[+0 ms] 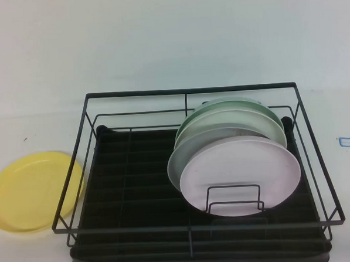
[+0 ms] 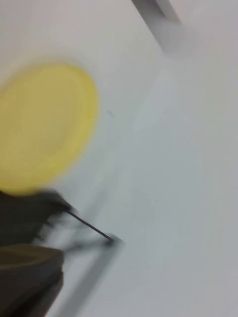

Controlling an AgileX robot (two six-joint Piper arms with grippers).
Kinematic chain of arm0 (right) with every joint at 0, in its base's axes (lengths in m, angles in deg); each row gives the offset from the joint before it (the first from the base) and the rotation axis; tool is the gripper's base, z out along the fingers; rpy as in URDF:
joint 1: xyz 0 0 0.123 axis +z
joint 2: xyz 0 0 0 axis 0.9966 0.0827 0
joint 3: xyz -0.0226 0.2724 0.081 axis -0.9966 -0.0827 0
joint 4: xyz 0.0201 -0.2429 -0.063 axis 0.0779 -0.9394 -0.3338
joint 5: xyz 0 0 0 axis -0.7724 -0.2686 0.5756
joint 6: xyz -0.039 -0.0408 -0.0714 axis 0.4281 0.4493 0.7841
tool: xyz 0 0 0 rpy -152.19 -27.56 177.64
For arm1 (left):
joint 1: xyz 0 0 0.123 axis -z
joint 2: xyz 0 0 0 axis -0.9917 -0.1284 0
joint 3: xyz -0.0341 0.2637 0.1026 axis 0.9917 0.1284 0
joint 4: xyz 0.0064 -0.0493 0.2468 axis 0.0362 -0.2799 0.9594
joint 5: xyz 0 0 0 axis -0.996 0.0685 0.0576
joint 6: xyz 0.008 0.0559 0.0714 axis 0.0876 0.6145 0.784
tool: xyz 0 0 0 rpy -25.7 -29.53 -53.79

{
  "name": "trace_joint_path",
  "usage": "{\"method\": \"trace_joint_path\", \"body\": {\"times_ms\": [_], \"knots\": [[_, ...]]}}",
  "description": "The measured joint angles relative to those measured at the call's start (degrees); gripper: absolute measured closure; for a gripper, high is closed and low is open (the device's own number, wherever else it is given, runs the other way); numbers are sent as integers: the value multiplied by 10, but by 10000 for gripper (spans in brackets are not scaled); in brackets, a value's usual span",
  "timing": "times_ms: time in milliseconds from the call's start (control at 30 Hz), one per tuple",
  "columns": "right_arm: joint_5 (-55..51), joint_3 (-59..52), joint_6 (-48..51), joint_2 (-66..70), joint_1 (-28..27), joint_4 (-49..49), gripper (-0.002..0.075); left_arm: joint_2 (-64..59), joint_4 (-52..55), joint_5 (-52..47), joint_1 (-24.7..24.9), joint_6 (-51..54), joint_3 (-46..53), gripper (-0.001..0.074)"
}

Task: Place plate on rack

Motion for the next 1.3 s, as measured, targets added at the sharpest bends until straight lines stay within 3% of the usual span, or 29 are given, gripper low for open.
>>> {"method": "trace_joint_path", "body": {"times_ms": [233, 367, 433, 600, 733, 867, 1033, 1167, 1300], "knots": [[150, 0, -25, 0, 0, 223, 728, 0, -200, 126, 0, -2, 0, 735], [264, 0, -33, 0, 0, 278, 728, -1, -263, 183, 0, -45, -1, 735], [309, 18, -35, 0, 0, 287, 728, -1, -215, 166, 0, -44, -34, 735], [348, 150, -2, 0, 0, 244, 728, -6, 84, 9, 1, -8, -241, 735], [290, 301, 100, 24, 0, 122, 728, -108, 199, -127, 1, 26, -440, 735], [125, 447, 183, 120, 0, 70, 728, -259, 261, -338, 2, 34, -590, 735], [25, 536, 203, 255, 0, 67, 728, -351, 264, -337, 33, -3, -665, 735], [21, 547, 204, 316, 0, 109, 728, -416, 285, -357, 42, 25, -666, 735], [-74, 547, 261, 367, 0, 120, 728, -504, 348, -407, 42, 11, -663, 735]]}}
